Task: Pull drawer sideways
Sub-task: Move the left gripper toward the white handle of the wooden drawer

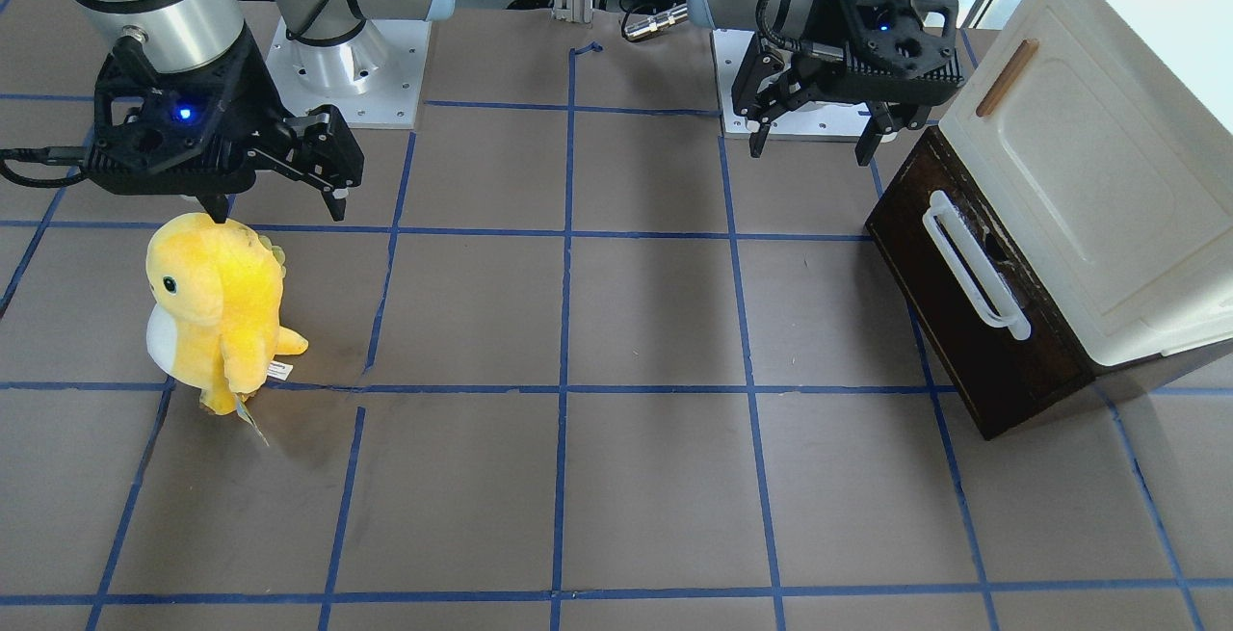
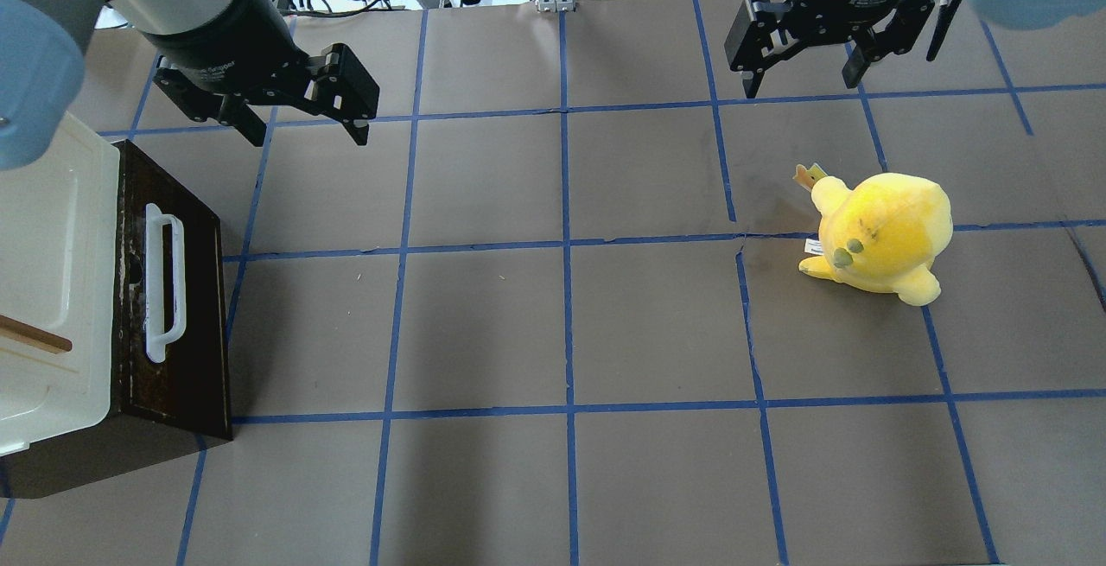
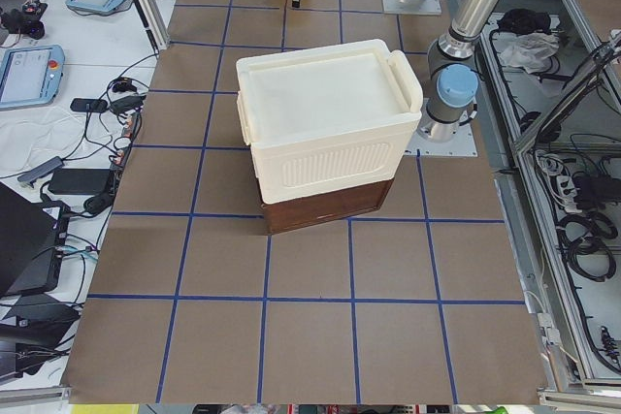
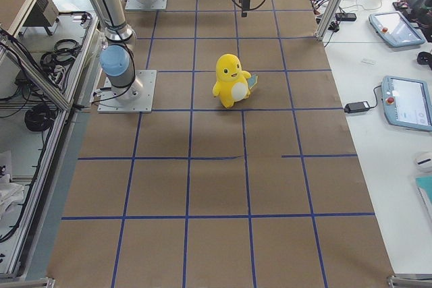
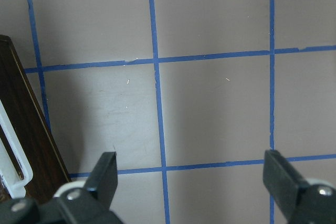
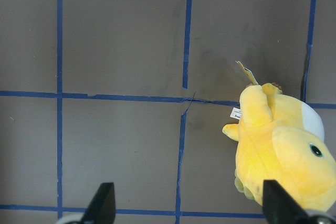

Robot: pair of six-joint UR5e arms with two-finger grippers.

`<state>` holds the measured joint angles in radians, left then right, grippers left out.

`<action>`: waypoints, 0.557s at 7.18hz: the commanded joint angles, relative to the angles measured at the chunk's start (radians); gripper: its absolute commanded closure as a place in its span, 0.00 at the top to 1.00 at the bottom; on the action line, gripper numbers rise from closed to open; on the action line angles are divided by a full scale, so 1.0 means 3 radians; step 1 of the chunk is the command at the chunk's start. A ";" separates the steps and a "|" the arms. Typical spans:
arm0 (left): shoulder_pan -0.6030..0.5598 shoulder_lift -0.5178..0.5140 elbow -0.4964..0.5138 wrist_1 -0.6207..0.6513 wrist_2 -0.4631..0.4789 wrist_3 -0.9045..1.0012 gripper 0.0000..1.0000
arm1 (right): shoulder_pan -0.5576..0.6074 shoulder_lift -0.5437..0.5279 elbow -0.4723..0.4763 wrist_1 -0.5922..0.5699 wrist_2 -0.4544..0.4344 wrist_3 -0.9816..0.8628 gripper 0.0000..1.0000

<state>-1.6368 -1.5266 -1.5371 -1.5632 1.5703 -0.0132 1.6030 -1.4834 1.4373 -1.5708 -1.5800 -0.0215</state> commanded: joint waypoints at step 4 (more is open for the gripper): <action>-0.0229 -0.0106 -0.0031 0.0016 0.0352 -0.0165 1.00 | 0.0000 0.0000 0.0000 0.0000 0.0000 0.0000 1.00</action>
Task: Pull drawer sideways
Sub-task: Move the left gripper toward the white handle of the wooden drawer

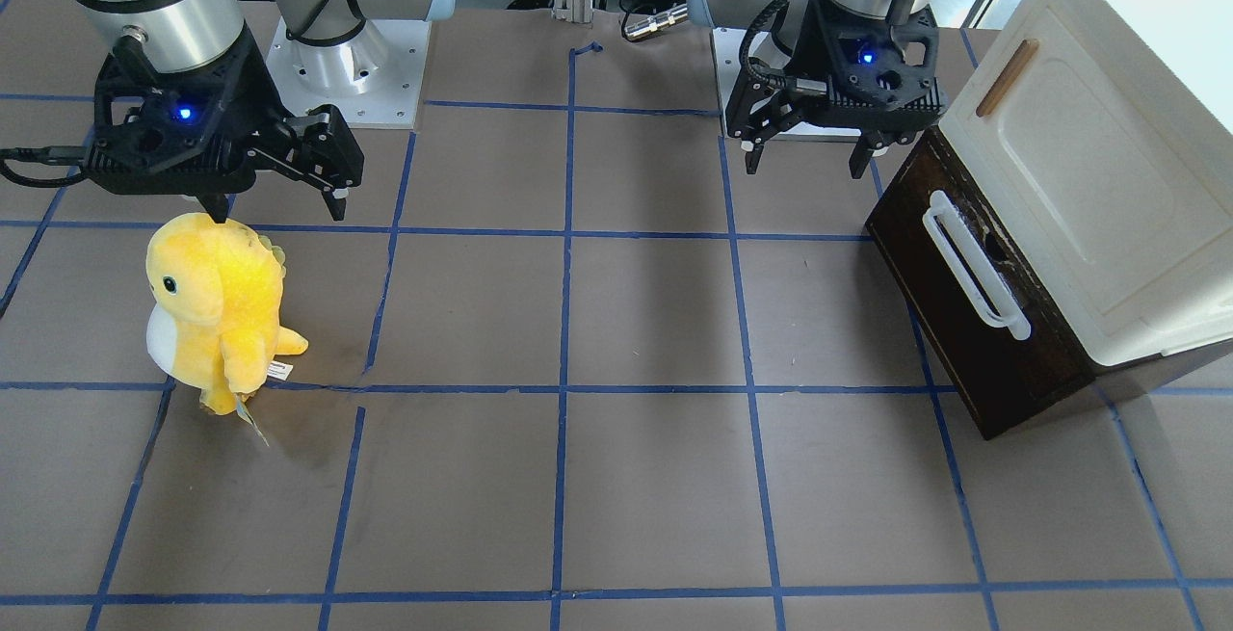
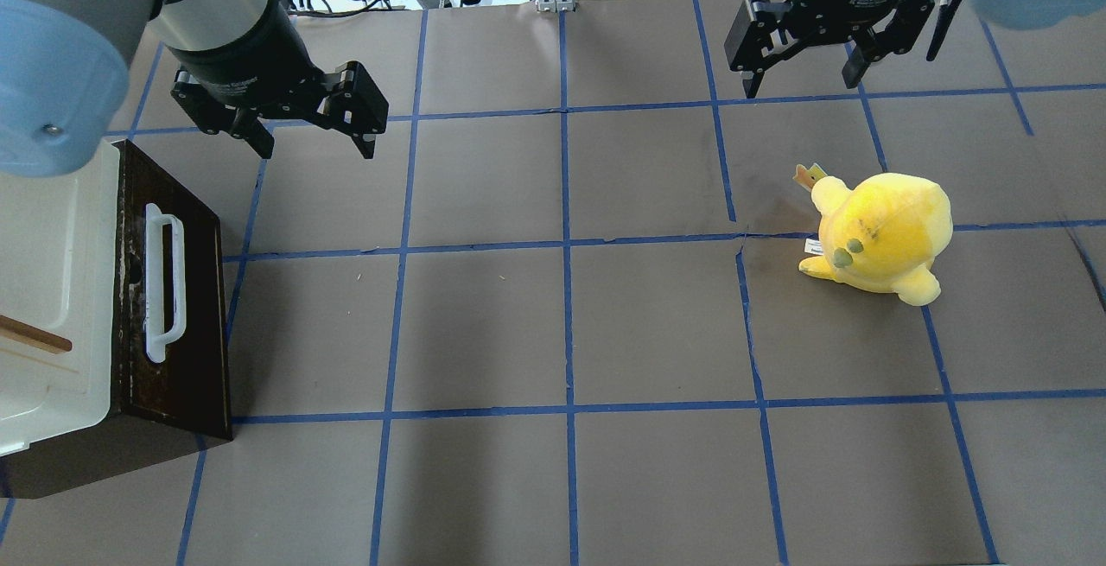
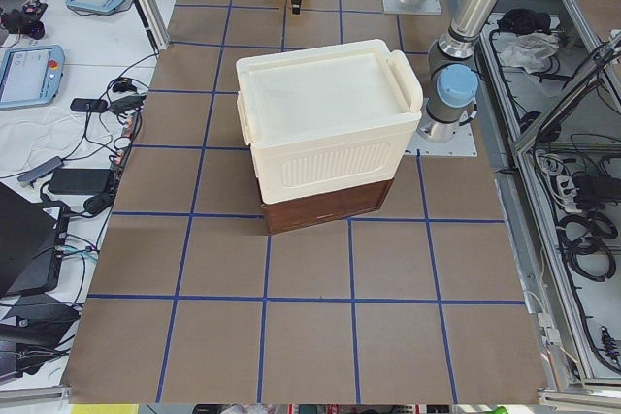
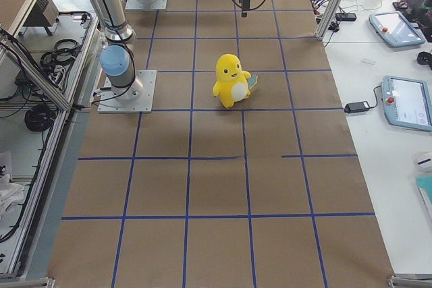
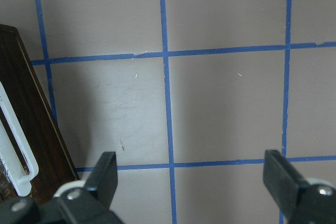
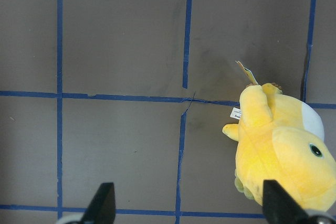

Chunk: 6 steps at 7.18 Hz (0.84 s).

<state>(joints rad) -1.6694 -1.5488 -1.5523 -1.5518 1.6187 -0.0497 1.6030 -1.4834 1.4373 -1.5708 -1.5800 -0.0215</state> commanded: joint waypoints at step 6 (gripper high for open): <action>-0.0602 -0.0492 -0.0555 0.0182 0.1469 -0.1395 1.00 | 0.0000 0.0000 0.0000 0.0000 0.0000 0.0000 1.00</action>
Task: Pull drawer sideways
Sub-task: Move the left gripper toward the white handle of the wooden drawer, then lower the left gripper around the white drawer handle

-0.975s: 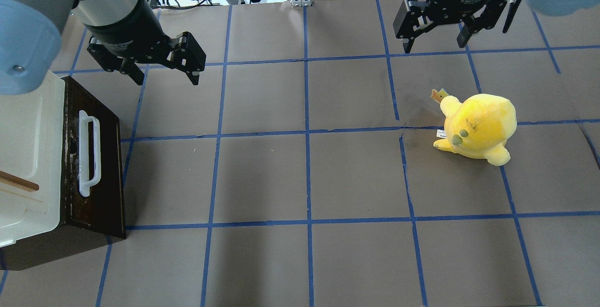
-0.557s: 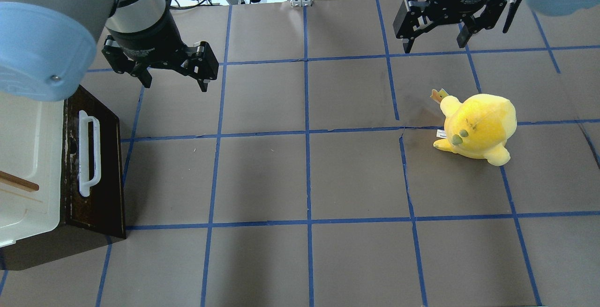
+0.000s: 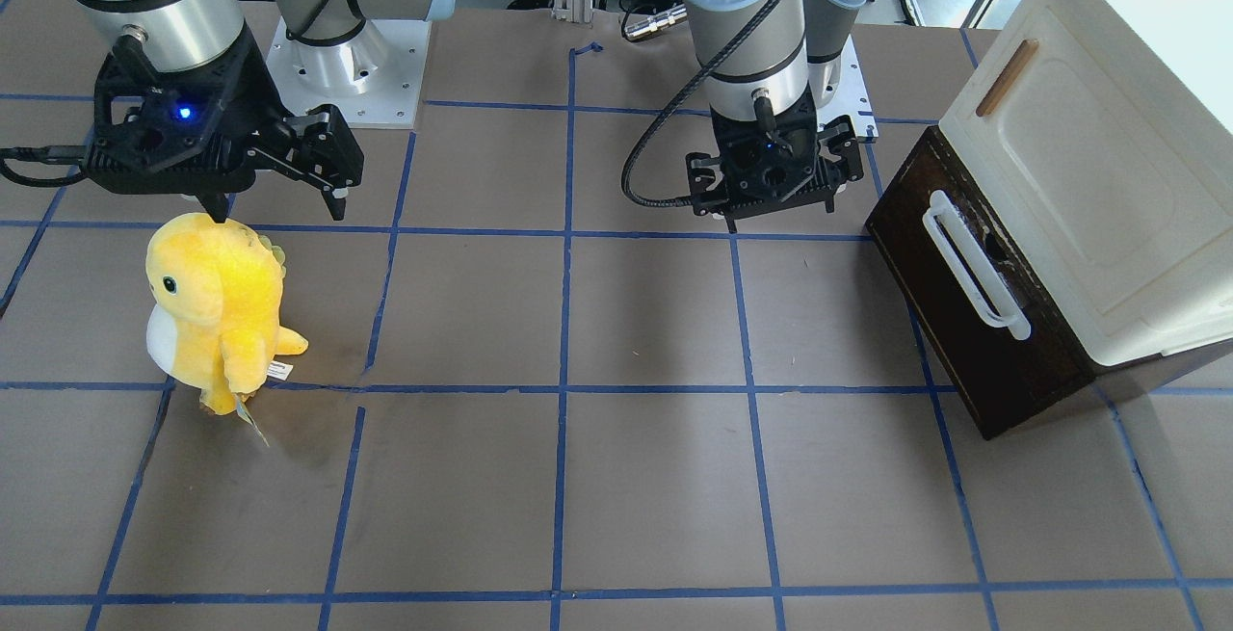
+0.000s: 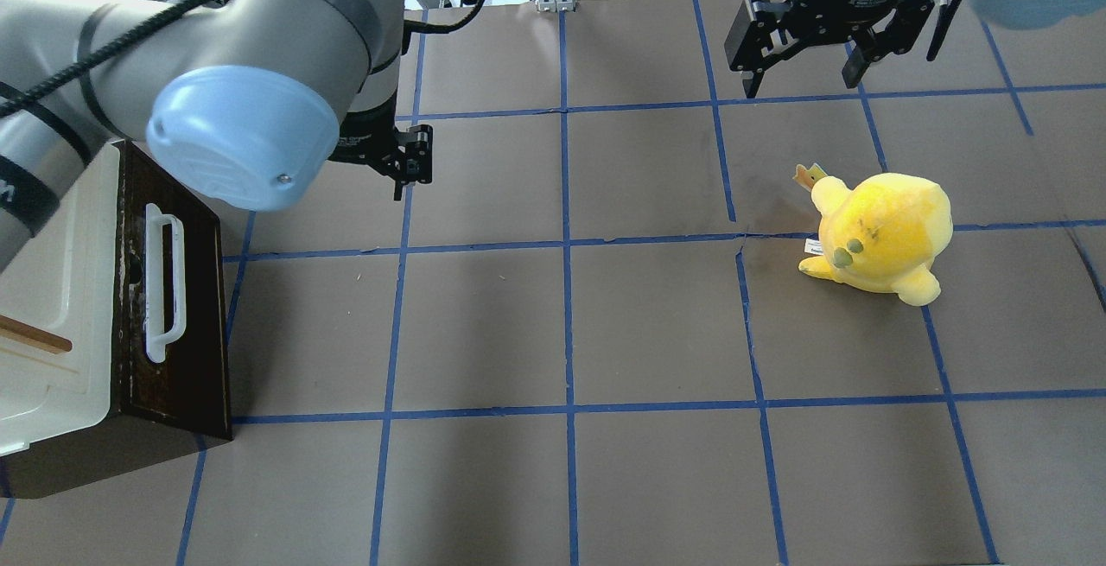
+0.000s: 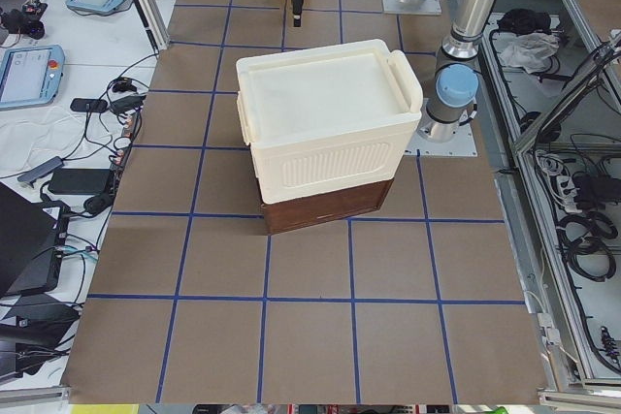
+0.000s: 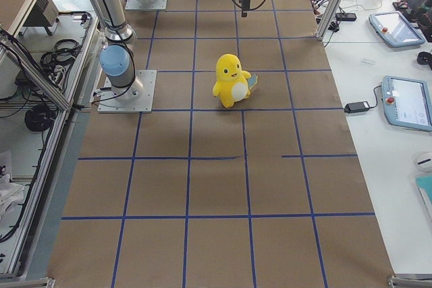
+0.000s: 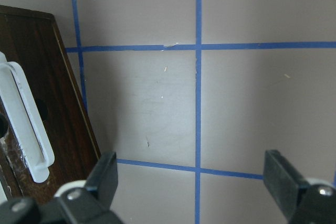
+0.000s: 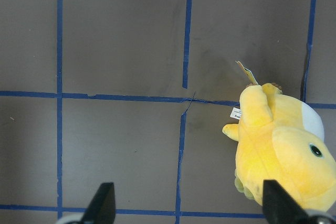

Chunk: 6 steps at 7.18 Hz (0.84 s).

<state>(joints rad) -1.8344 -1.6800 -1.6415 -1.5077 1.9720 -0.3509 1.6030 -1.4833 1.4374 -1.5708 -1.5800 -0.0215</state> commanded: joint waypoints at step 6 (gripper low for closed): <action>0.0279 -0.0499 -0.0884 -0.0016 0.1948 -0.0809 1.00 | 0.0000 0.0000 0.0000 0.0000 0.0000 0.0000 1.00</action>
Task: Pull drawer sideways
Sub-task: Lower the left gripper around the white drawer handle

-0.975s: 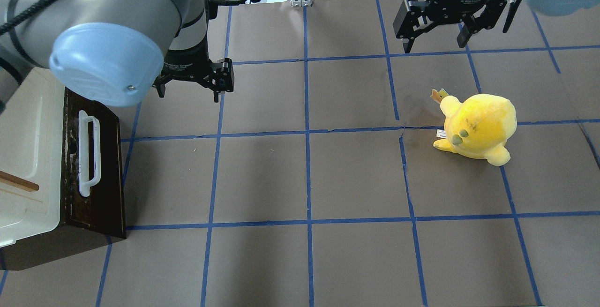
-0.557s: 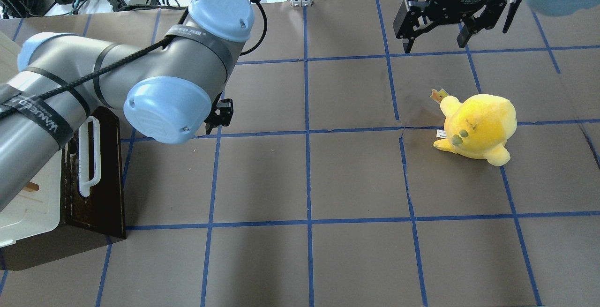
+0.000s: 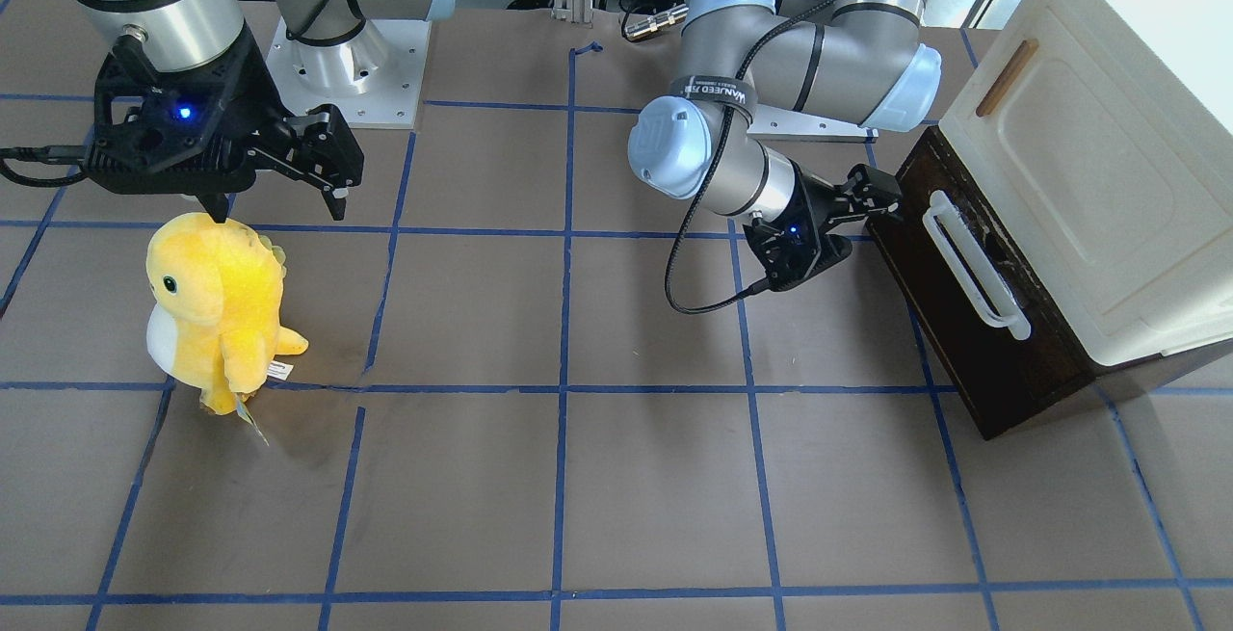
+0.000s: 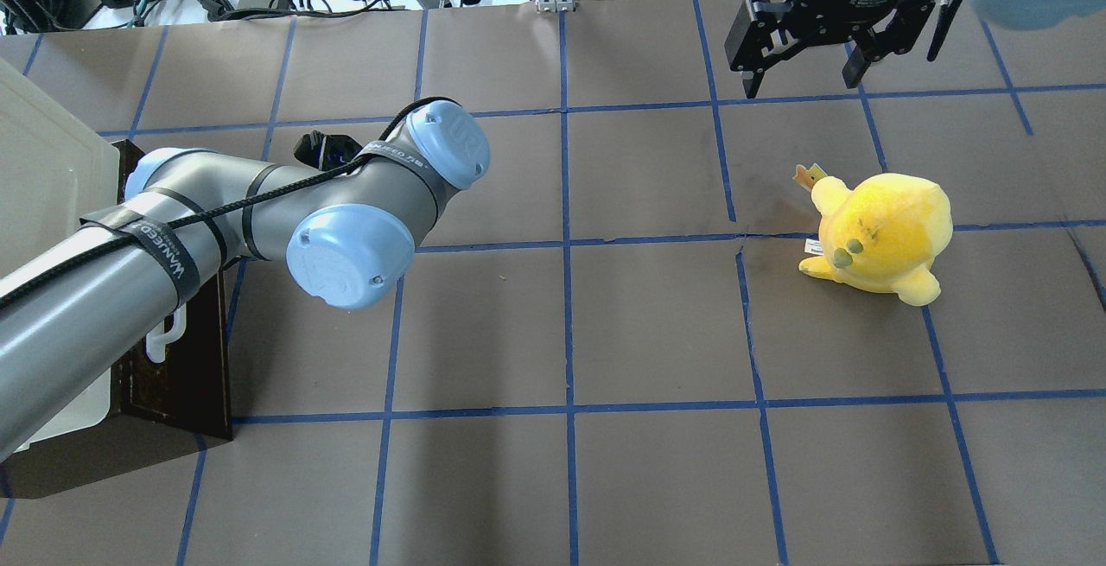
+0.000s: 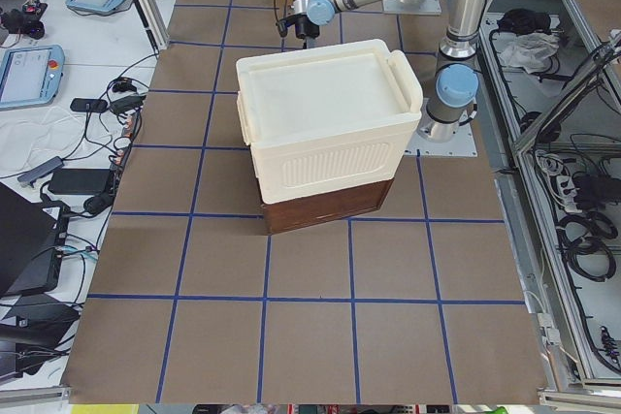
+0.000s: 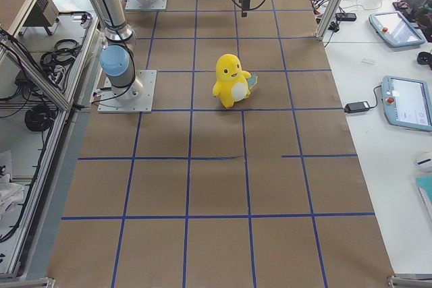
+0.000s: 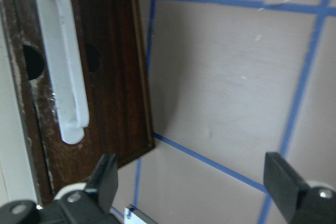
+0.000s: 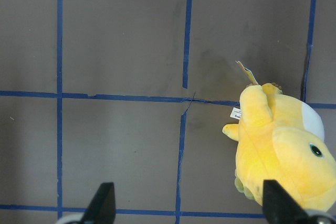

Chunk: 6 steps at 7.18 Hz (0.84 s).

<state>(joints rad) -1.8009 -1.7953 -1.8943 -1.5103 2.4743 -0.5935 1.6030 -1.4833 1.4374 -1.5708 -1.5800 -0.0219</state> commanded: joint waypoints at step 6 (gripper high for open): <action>0.0404 -0.0458 -0.0026 0.0023 0.0823 0.0045 1.00 | 0.0000 0.0000 0.0000 0.0000 0.0000 0.0001 1.00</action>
<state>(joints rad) -1.6808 -1.9189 -1.9056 -1.5091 2.6940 -0.5797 1.6030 -1.4834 1.4373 -1.5708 -1.5800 -0.0215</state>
